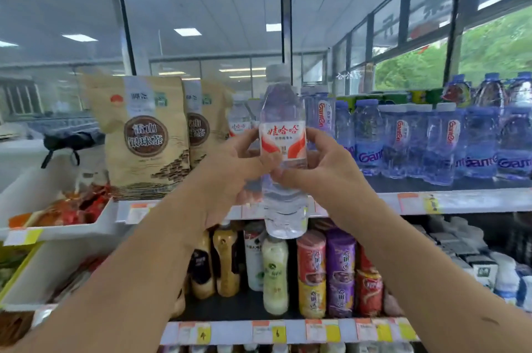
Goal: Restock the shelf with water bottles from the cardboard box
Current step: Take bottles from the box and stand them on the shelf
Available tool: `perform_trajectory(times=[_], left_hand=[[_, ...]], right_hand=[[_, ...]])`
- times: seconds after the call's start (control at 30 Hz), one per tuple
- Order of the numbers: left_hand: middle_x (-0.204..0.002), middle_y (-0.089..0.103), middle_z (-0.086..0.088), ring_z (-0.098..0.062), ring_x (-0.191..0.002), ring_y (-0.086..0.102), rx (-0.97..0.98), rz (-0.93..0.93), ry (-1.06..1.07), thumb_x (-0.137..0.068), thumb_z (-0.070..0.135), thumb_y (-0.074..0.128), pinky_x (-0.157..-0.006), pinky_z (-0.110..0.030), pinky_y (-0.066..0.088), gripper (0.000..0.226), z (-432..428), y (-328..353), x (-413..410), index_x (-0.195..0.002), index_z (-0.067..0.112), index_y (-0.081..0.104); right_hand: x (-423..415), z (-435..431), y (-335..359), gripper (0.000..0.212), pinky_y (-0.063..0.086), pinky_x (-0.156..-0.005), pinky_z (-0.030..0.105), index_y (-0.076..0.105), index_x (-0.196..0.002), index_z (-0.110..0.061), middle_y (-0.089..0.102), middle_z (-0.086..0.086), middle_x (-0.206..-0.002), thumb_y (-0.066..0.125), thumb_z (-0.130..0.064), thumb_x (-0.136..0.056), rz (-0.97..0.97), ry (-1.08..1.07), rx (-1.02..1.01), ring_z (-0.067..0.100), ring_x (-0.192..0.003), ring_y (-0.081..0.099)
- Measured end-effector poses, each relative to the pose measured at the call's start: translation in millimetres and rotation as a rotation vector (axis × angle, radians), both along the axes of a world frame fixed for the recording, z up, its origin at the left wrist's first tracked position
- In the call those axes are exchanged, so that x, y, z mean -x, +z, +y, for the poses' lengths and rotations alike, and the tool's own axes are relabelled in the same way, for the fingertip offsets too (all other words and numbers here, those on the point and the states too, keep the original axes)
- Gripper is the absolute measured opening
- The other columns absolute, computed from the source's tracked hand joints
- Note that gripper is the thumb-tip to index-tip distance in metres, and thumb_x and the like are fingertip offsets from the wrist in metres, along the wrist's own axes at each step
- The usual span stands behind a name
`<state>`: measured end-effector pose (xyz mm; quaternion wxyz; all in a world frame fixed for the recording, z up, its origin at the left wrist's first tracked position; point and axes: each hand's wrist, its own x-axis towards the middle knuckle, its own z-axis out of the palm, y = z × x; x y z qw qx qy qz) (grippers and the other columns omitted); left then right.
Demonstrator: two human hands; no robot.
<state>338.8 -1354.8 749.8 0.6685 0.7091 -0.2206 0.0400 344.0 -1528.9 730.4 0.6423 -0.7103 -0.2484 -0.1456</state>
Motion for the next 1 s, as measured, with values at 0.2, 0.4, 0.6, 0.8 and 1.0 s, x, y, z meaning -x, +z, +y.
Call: perform_trajectory(times=[0.2, 0.4, 0.6, 0.8, 1.0], left_hand=[[-0.11, 0.072, 0.0, -0.025, -0.109, 0.065, -0.038, 0.021, 0.067, -0.084, 0.016, 0.072, -0.091, -0.058, 0.051, 0.033, 46, 20, -77, -0.112, 0.033, 0.069], [-0.1, 0.075, 0.003, -0.024, -0.1, 0.07, -0.012, 0.086, 0.072, -0.088, 0.005, 0.068, -0.083, -0.049, 0.058, 0.034, 71, -2, -139, -0.111, 0.029, 0.068], [-0.102, 0.074, 0.01, -0.022, -0.105, 0.066, -0.028, 0.063, 0.099, -0.09, 0.011, 0.067, -0.09, -0.053, 0.055, 0.034, 84, -15, -180, -0.107, 0.04, 0.067], [-0.103, 0.074, 0.004, -0.023, -0.103, 0.068, -0.047, -0.009, 0.144, -0.091, 0.01, 0.066, -0.09, -0.051, 0.055, 0.034, 79, -21, -207, -0.112, 0.037, 0.068], [-0.107, 0.072, 0.012, -0.018, -0.109, 0.066, -0.077, -0.012, 0.157, -0.093, 0.015, 0.063, -0.095, -0.049, 0.053, 0.038, 78, -24, -218, -0.12, 0.041, 0.062]], right_hand=[[-82, 55, 25, 0.063, 0.058, -0.085, 0.031, 0.052, -0.126, -0.016, 0.075, 0.007, -0.103, 0.085, -0.004, -0.073, -0.025, -0.058, 0.029, 0.018, -0.095, 0.073], [-138, 87, 1, 0.058, 0.052, -0.073, 0.012, 0.051, -0.123, -0.023, 0.072, -0.007, -0.103, 0.084, -0.014, -0.077, 0.008, -0.115, 0.124, -0.001, -0.088, 0.07], [-169, 103, -8, 0.064, 0.051, -0.083, 0.013, 0.047, -0.132, -0.036, 0.069, -0.018, -0.112, 0.082, -0.037, -0.078, -0.02, -0.206, 0.223, -0.006, -0.1, 0.065], [-183, 105, -17, 0.05, 0.051, -0.093, 0.028, 0.056, -0.124, -0.037, 0.067, -0.017, -0.112, 0.077, -0.042, -0.079, -0.006, -0.414, 0.444, 0.004, -0.105, 0.062], [-192, 109, -22, 0.054, 0.051, -0.096, 0.031, 0.052, -0.13, -0.035, 0.065, -0.015, -0.12, 0.074, -0.045, -0.082, -0.023, -0.469, 0.479, 0.007, -0.11, 0.061]])
